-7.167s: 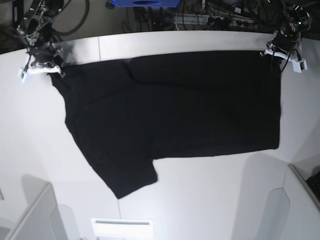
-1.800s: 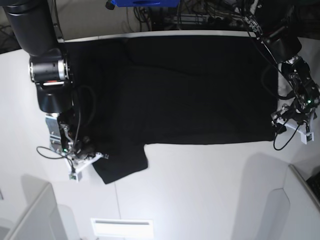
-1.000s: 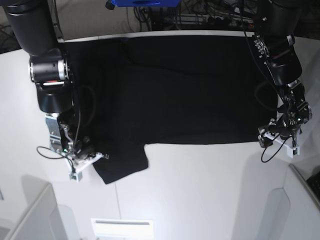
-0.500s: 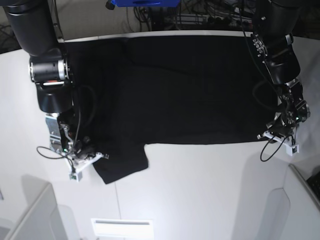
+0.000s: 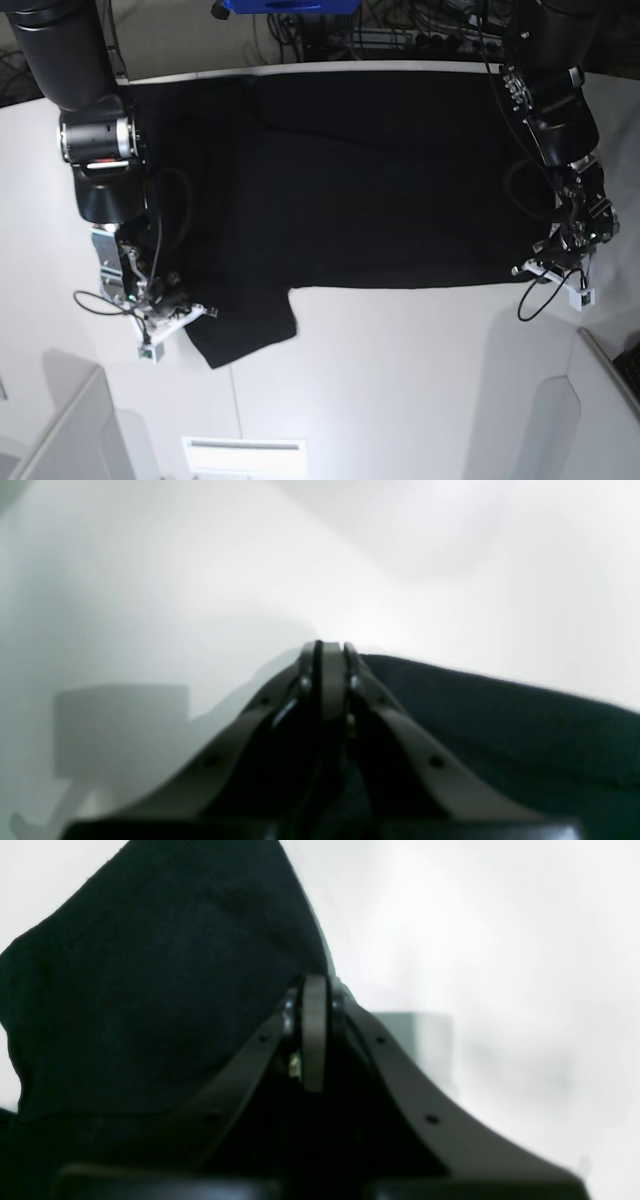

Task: Fold the T-shirt properly
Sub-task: 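Move the left gripper to the hem corner and grasp it, then fold the hem up over the shirt toward the collar with both grippers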

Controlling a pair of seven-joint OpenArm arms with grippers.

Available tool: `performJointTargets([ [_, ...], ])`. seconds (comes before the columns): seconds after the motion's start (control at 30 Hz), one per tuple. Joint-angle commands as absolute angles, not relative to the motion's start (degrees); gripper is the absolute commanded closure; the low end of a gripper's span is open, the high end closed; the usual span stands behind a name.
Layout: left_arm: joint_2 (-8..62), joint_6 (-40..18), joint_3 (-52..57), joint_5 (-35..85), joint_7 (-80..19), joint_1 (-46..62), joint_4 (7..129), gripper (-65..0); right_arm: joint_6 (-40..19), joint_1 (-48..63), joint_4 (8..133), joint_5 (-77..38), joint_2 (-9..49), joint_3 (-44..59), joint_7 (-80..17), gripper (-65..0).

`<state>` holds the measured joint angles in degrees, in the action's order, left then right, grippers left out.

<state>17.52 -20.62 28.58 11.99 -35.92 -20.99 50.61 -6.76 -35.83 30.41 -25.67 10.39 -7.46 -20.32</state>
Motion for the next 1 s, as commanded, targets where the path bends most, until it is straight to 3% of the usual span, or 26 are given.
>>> performJointTargets([
  [0.0, 18.15, -20.88, 28.53, 12.18, -36.09, -20.70, 53.05, 0.0, -6.90, -37.41, 30.99, -25.71, 10.86, -7.25, -20.00, 0.0],
  [0.23, 18.07, -20.88, 28.53, 12.18, -36.18, -18.15, 58.33, 0.0, -6.90, -36.79, 31.60, -25.71, 11.03, -7.25, -18.59, 0.0],
  [0.5, 18.07, -20.88, 28.62, 12.26, -38.20, -17.27, 64.22, 0.0, -6.55, -30.55, 47.87, -25.63, 12.00, -7.25, -19.03, 0.0],
  [0.8, 17.80, -20.88, 29.05, 12.44, -45.05, -15.25, 75.38, 0.0, -6.55, -27.30, 56.48, -25.36, 12.09, -2.07, -24.22, 0.0],
  [0.97, 18.15, -20.79, 29.23, 19.74, -47.16, -11.30, 79.96, 0.0, -6.55, -25.19, 60.70, -25.36, 12.18, 0.04, -27.21, 0.0],
])
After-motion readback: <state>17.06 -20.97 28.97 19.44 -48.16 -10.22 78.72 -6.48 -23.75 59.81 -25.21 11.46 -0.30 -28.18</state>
